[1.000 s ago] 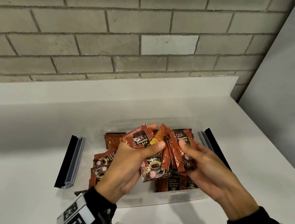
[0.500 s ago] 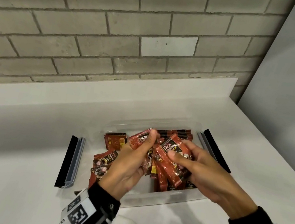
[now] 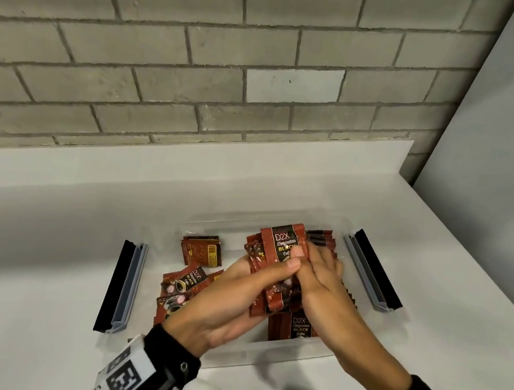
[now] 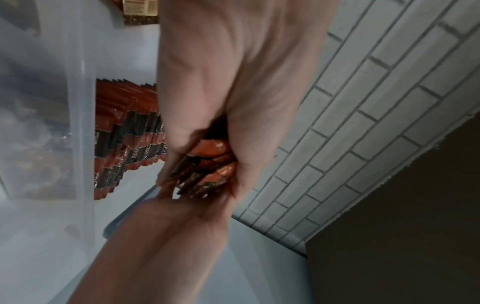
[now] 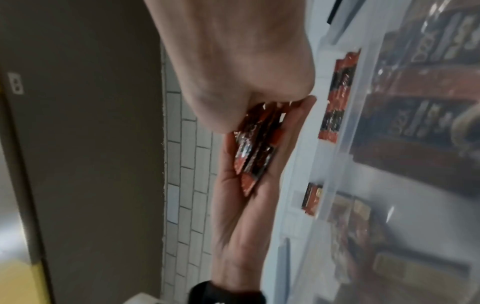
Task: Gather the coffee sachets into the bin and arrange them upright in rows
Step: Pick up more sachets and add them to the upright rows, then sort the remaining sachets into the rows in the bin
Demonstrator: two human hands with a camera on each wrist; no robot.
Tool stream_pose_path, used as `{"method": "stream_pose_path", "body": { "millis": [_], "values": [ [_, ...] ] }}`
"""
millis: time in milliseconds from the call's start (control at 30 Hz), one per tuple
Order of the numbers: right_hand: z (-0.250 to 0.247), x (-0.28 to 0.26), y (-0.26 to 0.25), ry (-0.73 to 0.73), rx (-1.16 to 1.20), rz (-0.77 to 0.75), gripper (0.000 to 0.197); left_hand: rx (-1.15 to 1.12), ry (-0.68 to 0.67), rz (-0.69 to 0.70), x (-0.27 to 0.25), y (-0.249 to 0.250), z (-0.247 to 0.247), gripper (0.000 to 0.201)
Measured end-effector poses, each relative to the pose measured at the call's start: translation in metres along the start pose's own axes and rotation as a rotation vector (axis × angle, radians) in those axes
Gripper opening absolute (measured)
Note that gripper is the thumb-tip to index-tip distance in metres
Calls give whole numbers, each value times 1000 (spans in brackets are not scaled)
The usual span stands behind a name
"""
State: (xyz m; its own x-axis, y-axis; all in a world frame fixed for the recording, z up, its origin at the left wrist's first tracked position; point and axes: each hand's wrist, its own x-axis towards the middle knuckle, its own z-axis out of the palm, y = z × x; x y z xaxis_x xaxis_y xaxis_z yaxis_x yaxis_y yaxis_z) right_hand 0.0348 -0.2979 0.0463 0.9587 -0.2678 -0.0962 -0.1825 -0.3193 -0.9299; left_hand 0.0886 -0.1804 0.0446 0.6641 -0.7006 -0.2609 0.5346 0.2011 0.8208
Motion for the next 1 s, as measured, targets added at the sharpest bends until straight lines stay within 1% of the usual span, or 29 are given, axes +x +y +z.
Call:
{"method": "stream_pose_path", "body": {
  "millis": [33,67,100,167,233,300,367,400,467,500,533,600,667,700,733,767,800,833,867,900,933,967,1000],
  "values": [
    [-4,1,0,17,-36,6,19,-19,-4,0,0,-1,-1,39],
    [-9,2,-1,18,6,34,20,-39,-7,-4,-1,-1,-2,36],
    [-14,2,-2,-18,109,67,27,-53,-17,-14,-2,0,-3,35],
    [-21,2,-1,-162,385,125,48,-57,-50,-40,-5,2,-2,37],
    [-22,-1,-3,-246,606,146,52,-24,-68,-50,-6,5,2,43],
    [-17,-2,-7,-244,731,156,55,58,-71,-22,-7,6,5,44],
    [-11,-2,-4,-228,756,138,61,185,-57,26,-6,7,8,44],
    [-8,-2,-2,-230,751,128,64,240,-54,41,-8,7,11,48],
    [0,-4,0,-245,746,94,63,293,-7,88,-9,7,15,68],
    [4,-6,3,-266,742,65,63,298,37,123,-9,7,17,71],
    [8,-8,5,-266,737,42,64,302,85,166,-7,7,18,66],
    [15,-8,9,-197,686,-6,58,268,159,225,-5,6,21,51],
    [20,-5,13,-128,571,-47,49,90,208,214,-2,0,22,55],
    [21,-4,12,-117,549,-51,53,-16,220,198,-3,-2,23,53],
    [21,-2,13,-102,519,-61,56,-104,207,185,-5,-2,23,43],
    [21,0,11,-72,451,-84,52,-157,179,166,-7,-1,23,27],
    [20,0,5,-36,339,-112,43,-183,132,152,-10,1,23,14],
    [19,2,1,8,189,-155,40,-196,89,139,-12,2,22,8],
    [18,2,1,51,16,-229,47,-188,67,129,-11,2,18,8],
    [18,3,3,98,-153,-302,57,-169,77,112,-11,2,14,15],
    [16,5,6,147,-278,-360,61,-143,103,89,-11,2,8,23],
    [11,7,8,173,-345,-402,57,-124,130,61,-12,2,5,32],
    [5,8,5,137,-344,-405,48,-113,153,38,-13,1,1,37]
  ]
}}
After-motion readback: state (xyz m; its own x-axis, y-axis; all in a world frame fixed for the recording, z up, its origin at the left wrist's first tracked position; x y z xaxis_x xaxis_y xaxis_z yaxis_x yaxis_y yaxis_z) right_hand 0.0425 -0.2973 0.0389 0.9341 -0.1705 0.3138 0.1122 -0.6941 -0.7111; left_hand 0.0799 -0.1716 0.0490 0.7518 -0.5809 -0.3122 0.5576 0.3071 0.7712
